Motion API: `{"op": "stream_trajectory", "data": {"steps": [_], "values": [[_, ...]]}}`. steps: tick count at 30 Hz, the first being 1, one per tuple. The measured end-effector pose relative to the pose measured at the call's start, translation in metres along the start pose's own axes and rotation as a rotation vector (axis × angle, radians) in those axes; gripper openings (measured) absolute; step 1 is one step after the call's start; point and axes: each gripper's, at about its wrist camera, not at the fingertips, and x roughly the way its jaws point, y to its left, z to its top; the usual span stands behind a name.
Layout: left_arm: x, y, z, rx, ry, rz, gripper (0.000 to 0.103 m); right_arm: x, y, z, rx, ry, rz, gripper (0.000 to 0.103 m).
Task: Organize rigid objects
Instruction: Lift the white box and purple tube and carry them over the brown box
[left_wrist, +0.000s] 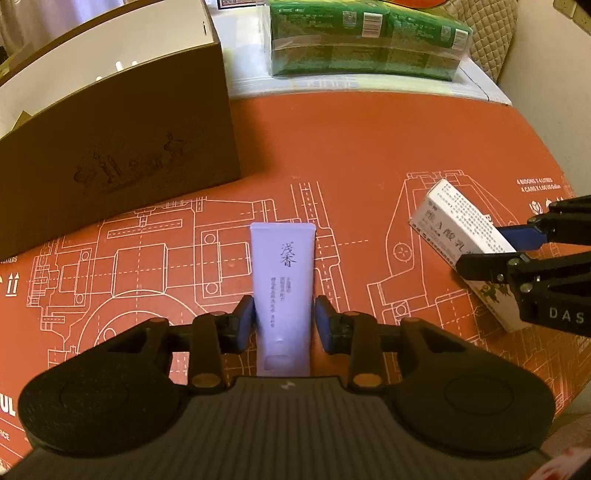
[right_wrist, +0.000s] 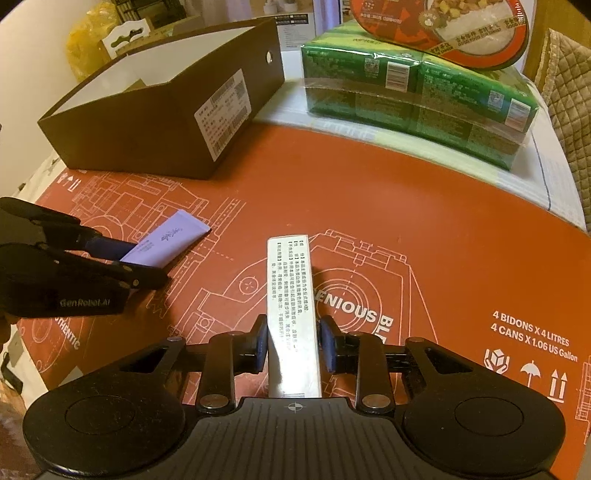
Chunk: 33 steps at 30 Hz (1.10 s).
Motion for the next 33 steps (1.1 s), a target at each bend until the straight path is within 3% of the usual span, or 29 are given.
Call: {"op": "stream_trajectory", "data": {"steps": [16,20,33], "values": [[-0.003,0.002,-0.003,-0.003,-0.017,-0.014,0.028,0.001,0.004,0.002,-0.002,0.010,-0.025,0.027],[-0.005,0.005,-0.005,-0.011,-0.019,-0.024,0.028,-0.001,0.006,0.002,-0.019,0.003,-0.026,0.023],[-0.024,0.029,-0.011,-0.056,-0.063,-0.034,0.028,-0.005,0.022,0.013,-0.039,-0.014,0.010,0.022]]}}
